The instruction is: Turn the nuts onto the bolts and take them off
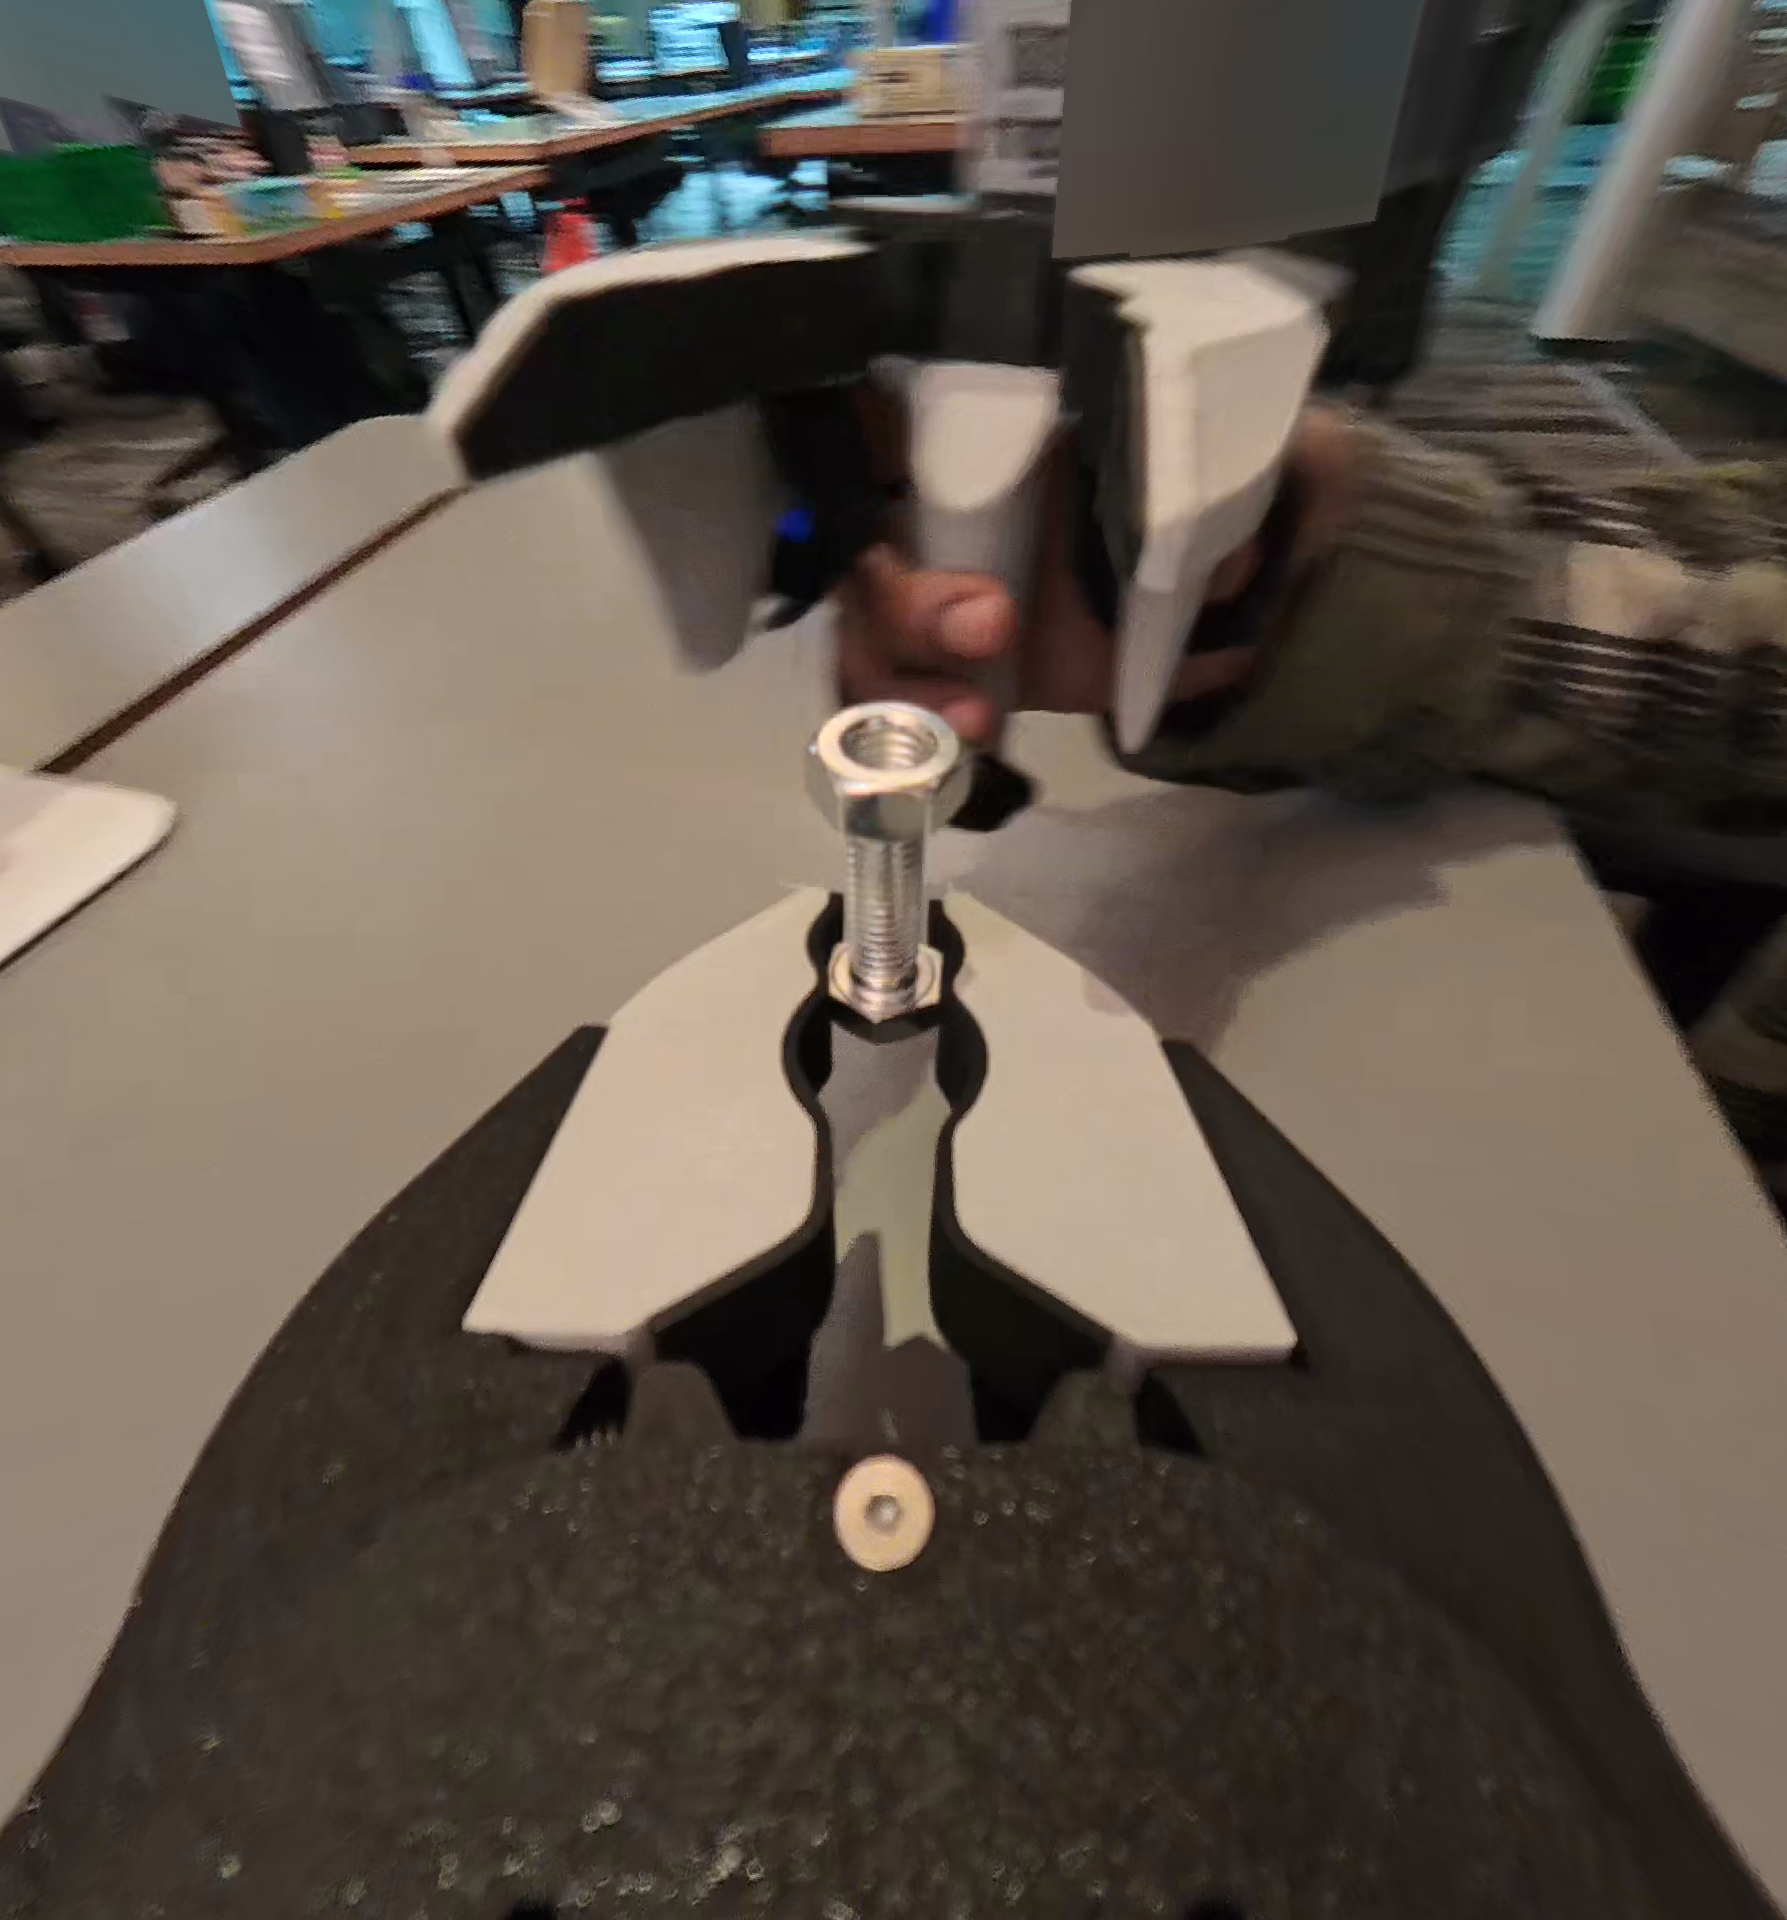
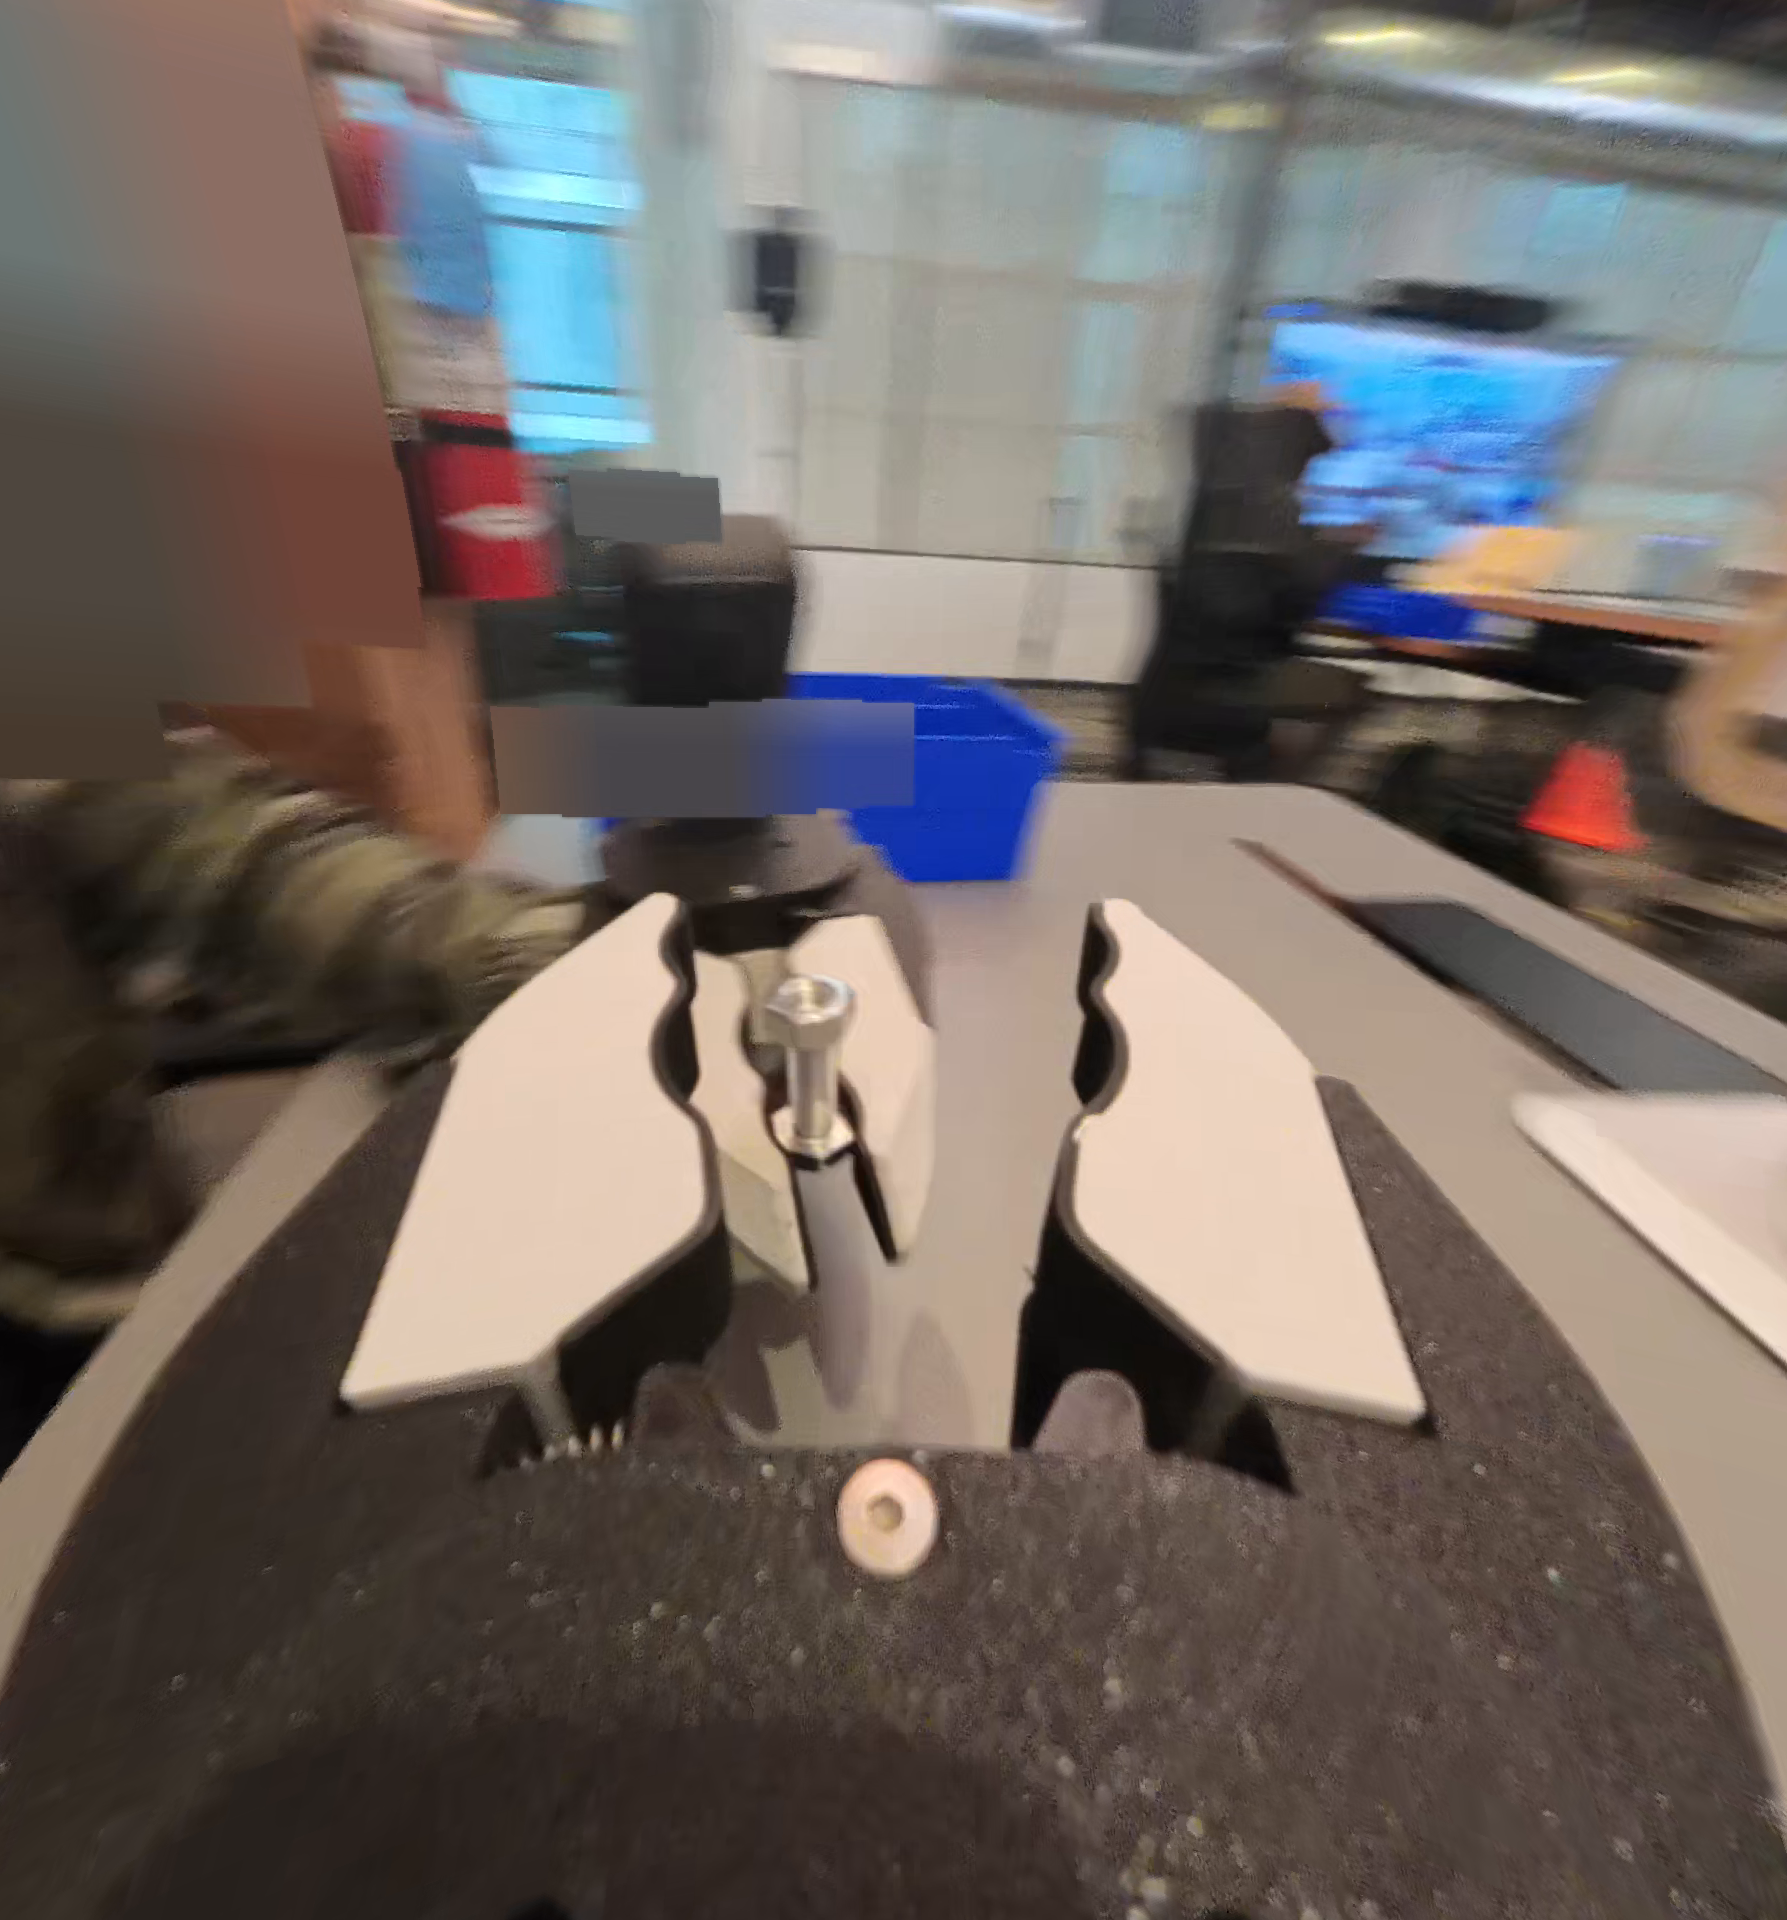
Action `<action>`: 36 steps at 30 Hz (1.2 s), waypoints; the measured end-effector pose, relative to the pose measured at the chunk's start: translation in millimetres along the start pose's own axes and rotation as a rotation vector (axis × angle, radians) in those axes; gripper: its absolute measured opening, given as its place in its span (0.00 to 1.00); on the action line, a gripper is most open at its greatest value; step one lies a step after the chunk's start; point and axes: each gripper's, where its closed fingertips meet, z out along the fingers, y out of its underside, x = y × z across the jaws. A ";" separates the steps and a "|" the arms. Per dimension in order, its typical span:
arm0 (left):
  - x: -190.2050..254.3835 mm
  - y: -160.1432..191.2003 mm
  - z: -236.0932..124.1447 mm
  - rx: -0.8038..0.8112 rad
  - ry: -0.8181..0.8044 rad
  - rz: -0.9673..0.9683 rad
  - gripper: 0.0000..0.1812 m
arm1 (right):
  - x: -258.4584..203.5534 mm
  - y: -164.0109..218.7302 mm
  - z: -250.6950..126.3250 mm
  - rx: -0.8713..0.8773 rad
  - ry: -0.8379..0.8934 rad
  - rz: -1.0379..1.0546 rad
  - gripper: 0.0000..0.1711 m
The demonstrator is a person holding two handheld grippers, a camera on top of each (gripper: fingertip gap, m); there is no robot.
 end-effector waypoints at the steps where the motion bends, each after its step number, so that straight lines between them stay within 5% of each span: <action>1: -9.9 0.4 -2.3 -0.004 -0.066 -0.010 0.08 | 12.5 0.0 -4.7 -0.014 0.156 0.002 0.40; 5: -34.0 2.7 -11.1 -0.014 -0.239 -0.062 0.08 | 21.7 -1.3 -19.3 -0.022 0.538 0.005 0.36; 13: -36.9 9.5 -10.4 -0.045 -0.280 -0.099 0.08 | 10.3 18.2 13.9 -0.163 0.650 -0.117 0.24; 24: -27.8 3.0 -8.8 -0.025 -0.247 -0.028 0.08 | 5.8 23.9 23.5 -0.139 0.524 -0.099 0.11; 36: 12.3 -19.4 -5.6 0.104 -0.045 0.130 0.08 | -37.1 1.5 9.6 0.064 0.020 -0.204 0.11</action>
